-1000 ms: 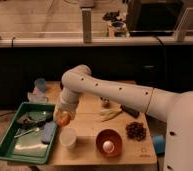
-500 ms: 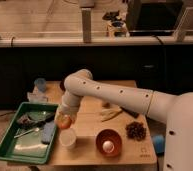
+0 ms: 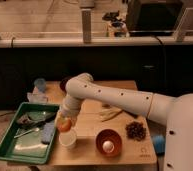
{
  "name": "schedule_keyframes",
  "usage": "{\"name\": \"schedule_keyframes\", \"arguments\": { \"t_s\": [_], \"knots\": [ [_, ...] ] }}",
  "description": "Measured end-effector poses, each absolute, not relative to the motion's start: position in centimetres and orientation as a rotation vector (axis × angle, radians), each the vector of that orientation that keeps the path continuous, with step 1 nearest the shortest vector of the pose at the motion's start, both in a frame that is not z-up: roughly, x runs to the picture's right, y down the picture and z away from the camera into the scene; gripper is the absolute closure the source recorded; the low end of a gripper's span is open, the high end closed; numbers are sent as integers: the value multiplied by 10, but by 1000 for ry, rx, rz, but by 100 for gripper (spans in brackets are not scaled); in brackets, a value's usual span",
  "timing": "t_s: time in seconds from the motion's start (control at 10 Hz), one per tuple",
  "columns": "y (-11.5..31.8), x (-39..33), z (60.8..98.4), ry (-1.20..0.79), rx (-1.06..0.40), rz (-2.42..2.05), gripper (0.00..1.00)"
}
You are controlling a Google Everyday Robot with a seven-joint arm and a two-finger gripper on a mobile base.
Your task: Place apple in paper cup
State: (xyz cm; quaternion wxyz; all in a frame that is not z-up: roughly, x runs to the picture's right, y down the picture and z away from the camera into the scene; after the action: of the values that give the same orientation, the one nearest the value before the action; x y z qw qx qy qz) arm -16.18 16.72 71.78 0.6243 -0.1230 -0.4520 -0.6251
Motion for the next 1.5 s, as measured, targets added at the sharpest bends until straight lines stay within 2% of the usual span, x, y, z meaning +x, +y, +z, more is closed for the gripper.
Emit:
{"name": "schedule_keyframes", "arguments": {
  "t_s": [0.5, 0.9, 1.0, 1.5],
  "knots": [
    [153, -160, 683, -1017, -227, -1488, 100],
    [158, -162, 671, -1043, -228, -1518, 100],
    [173, -162, 659, -1079, -253, -1538, 94],
    [194, -157, 647, -1117, -294, -1532, 43]
  ]
}}
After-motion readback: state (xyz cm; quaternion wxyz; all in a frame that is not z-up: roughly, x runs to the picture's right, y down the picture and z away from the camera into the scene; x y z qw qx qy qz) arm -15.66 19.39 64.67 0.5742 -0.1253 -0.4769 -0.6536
